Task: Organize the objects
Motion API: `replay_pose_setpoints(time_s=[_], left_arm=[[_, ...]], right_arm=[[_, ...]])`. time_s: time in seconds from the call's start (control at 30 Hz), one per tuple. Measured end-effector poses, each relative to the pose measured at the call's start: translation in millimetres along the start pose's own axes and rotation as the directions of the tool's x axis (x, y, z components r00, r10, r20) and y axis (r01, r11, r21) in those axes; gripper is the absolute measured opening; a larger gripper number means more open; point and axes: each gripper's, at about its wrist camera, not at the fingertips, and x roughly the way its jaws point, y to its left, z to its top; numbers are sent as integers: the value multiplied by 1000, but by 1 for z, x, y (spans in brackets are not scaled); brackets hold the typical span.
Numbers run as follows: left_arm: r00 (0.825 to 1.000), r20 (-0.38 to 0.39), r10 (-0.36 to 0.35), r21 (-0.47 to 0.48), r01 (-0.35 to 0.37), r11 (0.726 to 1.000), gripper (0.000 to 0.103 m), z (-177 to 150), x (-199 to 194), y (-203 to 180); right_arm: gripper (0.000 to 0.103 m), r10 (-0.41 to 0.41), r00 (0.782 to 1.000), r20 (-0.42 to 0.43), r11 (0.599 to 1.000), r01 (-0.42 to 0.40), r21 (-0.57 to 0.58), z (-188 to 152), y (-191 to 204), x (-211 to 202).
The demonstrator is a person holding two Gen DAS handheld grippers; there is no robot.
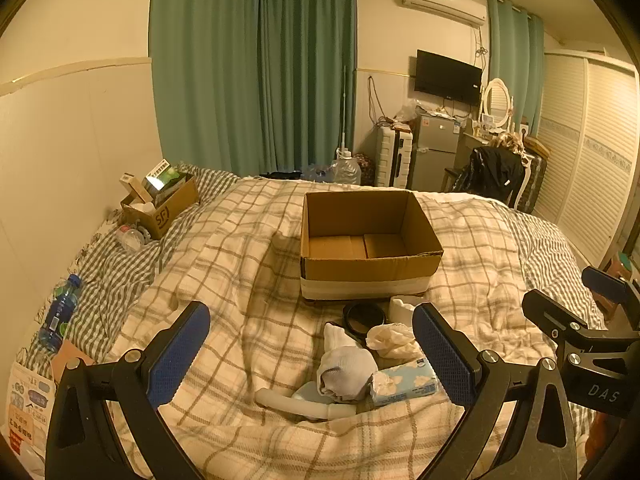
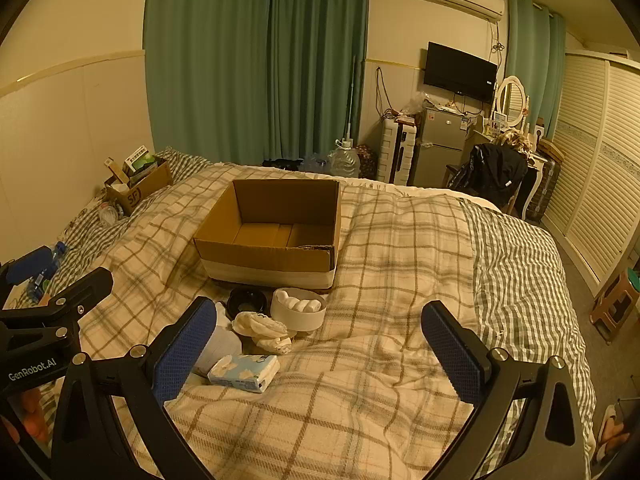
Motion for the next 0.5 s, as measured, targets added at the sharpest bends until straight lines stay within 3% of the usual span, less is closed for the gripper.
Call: replay_pose_setpoints(time_s=[0.5], left_arm=[[1000, -6, -4, 15, 4, 1000, 103, 1, 3, -1]], right_arm=[[103, 4, 1000, -3, 1000, -4, -7, -1, 2, 1]])
